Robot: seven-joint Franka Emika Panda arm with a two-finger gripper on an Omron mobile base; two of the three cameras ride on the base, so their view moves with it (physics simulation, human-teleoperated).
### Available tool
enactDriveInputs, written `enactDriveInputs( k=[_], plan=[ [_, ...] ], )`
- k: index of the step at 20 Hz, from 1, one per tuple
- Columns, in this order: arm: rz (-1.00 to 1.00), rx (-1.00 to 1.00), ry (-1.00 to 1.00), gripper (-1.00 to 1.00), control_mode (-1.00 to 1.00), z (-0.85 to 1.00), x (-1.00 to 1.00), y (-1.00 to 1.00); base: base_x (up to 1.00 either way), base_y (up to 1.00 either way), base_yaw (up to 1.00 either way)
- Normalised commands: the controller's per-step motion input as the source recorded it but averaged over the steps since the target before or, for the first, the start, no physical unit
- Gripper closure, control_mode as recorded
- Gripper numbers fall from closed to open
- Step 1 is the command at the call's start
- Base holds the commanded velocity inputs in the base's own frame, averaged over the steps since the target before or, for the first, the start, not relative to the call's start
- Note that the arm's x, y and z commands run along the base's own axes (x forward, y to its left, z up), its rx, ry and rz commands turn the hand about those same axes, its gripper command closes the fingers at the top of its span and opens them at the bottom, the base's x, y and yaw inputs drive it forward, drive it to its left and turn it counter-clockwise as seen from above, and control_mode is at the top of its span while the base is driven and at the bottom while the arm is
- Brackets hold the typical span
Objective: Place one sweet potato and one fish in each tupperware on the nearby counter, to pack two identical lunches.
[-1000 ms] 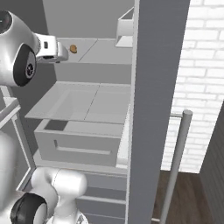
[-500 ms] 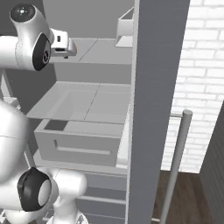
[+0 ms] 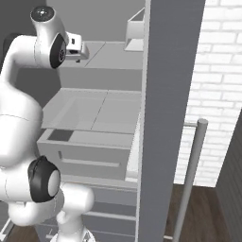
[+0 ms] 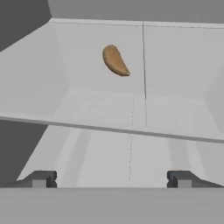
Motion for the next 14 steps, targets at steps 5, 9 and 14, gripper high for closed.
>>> enactDriveInputs(
  k=[5, 9, 14],
  plan=[
    [0.0, 0.0, 0.0, -1.0, -1.0, -0.04, 0.61, 0.09, 0.0, 0.0, 0.0],
    [0.0, -0.01, 0.0, -1.0, -1.0, -0.09, 0.57, 0.21, 0.0, 0.0, 0.0],
    [0.0, -0.01, 0.0, -1.0, -1.0, -0.11, 0.48, 0.17, 0.0, 0.0, 0.0]
  ],
)
